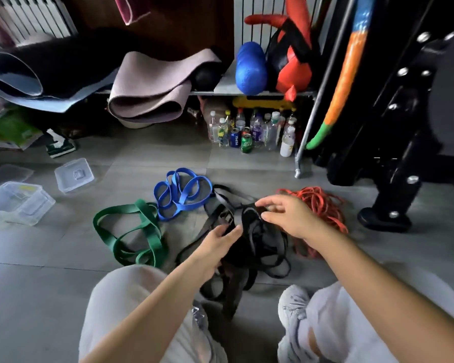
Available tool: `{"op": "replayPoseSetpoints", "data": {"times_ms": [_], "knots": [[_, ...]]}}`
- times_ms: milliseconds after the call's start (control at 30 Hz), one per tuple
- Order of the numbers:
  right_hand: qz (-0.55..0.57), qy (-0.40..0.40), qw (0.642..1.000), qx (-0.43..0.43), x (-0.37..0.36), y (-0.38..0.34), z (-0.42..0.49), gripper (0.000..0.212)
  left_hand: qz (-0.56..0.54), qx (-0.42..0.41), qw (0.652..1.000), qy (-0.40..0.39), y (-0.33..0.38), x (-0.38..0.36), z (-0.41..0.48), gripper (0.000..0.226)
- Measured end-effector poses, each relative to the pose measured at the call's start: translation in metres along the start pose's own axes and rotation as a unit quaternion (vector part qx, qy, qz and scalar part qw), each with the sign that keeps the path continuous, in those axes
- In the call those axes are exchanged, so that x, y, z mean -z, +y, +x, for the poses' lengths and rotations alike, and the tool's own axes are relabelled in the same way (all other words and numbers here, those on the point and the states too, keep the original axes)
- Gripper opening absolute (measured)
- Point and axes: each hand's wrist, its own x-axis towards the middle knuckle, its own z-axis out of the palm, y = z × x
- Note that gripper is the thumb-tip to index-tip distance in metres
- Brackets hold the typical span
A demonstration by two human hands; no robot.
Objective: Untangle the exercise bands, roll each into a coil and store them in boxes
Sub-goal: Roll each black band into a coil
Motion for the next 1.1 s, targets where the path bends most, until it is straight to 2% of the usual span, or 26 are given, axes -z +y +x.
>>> {"op": "replayPoseSetpoints", "data": {"times_ms": [67,133,167,200,267,367,433,500,600,667,767,833,900,1000,1100], "knots": [[0.020,-0.014,0.999,0.020,0.004,0.002,-0.016,0.026,0.140,0.003,0.990,-0.001,-0.008,-0.012,-0.004,0.042],[0.031,-0.051,0.998,0.036,0.008,0.001,-0.033,0.029,0.348,-0.036,0.937,0.017,-0.008,-0.018,-0.012,0.042],[0.035,-0.067,0.996,0.040,0.009,0.001,-0.038,0.030,0.398,-0.070,0.915,0.015,-0.006,-0.018,-0.015,0.043],[0.037,-0.082,0.995,0.044,0.010,0.001,-0.045,0.030,0.407,-0.106,0.907,-0.004,-0.005,-0.018,-0.019,0.049],[0.046,-0.114,0.991,0.050,0.010,-0.001,-0.057,0.028,0.381,-0.185,0.905,-0.045,0.003,-0.020,-0.032,0.060],[0.081,-0.100,0.990,0.063,0.011,-0.006,-0.068,0.032,0.322,-0.244,0.914,-0.039,0.021,-0.022,-0.052,0.023],[0.119,-0.064,0.988,0.076,0.015,-0.011,-0.070,0.031,0.290,-0.269,0.918,-0.017,0.038,-0.019,-0.062,0.012],[0.157,-0.059,0.980,0.105,0.018,-0.018,-0.070,0.025,0.272,-0.301,0.914,0.004,0.054,-0.019,-0.071,0.010],[0.151,-0.013,0.975,0.160,0.021,-0.032,-0.067,0.032,0.170,-0.321,0.931,0.023,0.076,-0.020,-0.082,0.008],[0.169,0.031,0.967,0.188,0.024,-0.040,-0.066,0.035,0.069,-0.317,0.946,0.001,0.087,-0.020,-0.088,0.007],[0.167,0.060,0.960,0.219,0.026,-0.050,-0.067,0.036,-0.022,-0.345,0.937,-0.048,0.098,-0.016,-0.096,0.011],[0.145,0.054,0.955,0.253,0.023,-0.057,-0.070,0.044,-0.036,-0.363,0.929,-0.062,0.103,-0.017,-0.100,0.016],[0.128,0.050,0.954,0.265,0.023,-0.063,-0.074,0.047,-0.036,-0.373,0.926,-0.044,0.107,-0.016,-0.103,0.016],[0.126,0.059,0.958,0.252,0.032,-0.066,-0.075,0.039,0.002,-0.377,0.926,0.001,0.110,-0.011,-0.106,0.010],[0.132,0.023,0.960,0.248,0.035,-0.069,-0.074,0.027,-0.006,-0.371,0.929,-0.014,0.112,-0.013,-0.112,0.015]]}}
